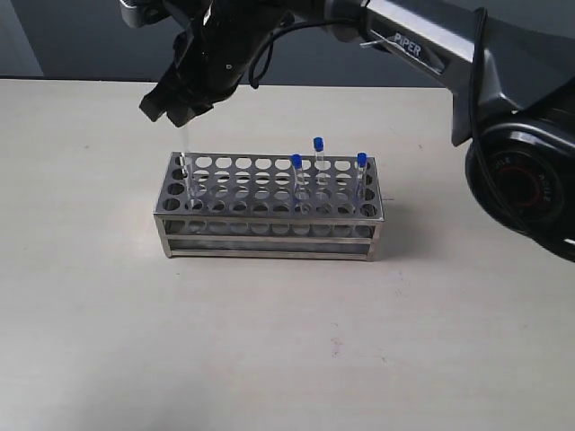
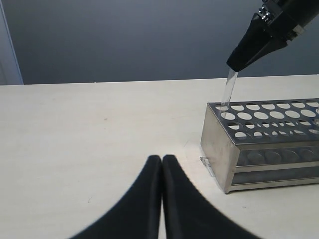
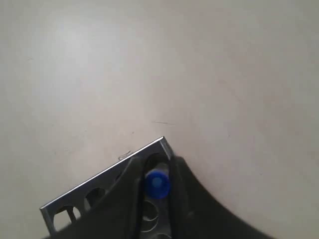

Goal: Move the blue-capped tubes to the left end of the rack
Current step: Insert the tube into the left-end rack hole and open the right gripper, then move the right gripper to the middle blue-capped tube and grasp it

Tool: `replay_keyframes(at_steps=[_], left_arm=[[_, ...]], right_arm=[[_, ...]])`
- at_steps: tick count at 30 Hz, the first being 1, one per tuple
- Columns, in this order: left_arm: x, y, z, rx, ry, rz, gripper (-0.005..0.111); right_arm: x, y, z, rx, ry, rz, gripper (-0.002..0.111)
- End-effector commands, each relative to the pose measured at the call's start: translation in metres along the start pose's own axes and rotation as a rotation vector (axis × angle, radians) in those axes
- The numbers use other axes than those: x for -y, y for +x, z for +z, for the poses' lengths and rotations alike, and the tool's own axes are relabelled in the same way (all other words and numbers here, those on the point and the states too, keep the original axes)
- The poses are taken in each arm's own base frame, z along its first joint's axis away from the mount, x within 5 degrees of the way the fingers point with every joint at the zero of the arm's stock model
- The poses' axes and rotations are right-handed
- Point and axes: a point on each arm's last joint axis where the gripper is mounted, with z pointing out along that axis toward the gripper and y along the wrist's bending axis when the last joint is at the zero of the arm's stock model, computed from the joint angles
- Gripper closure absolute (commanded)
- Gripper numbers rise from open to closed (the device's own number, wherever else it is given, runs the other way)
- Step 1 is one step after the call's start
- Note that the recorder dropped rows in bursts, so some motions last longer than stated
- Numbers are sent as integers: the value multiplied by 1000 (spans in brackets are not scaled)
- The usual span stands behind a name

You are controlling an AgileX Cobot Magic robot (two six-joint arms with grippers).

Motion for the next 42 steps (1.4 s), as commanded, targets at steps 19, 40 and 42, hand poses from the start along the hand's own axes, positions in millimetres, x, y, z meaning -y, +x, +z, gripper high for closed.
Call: replay_keyframes(at_steps=[19, 40, 42], left_arm=[[1, -2, 0, 8, 11, 2, 106], [1, -2, 0, 8, 11, 2, 106], [1, -2, 0, 8, 11, 2, 106]], right_arm=[[-17, 11, 26, -97, -63, 34, 63], [-25, 16, -105, -175, 259, 123, 63], [-24, 31, -90, -246, 251, 131, 64]])
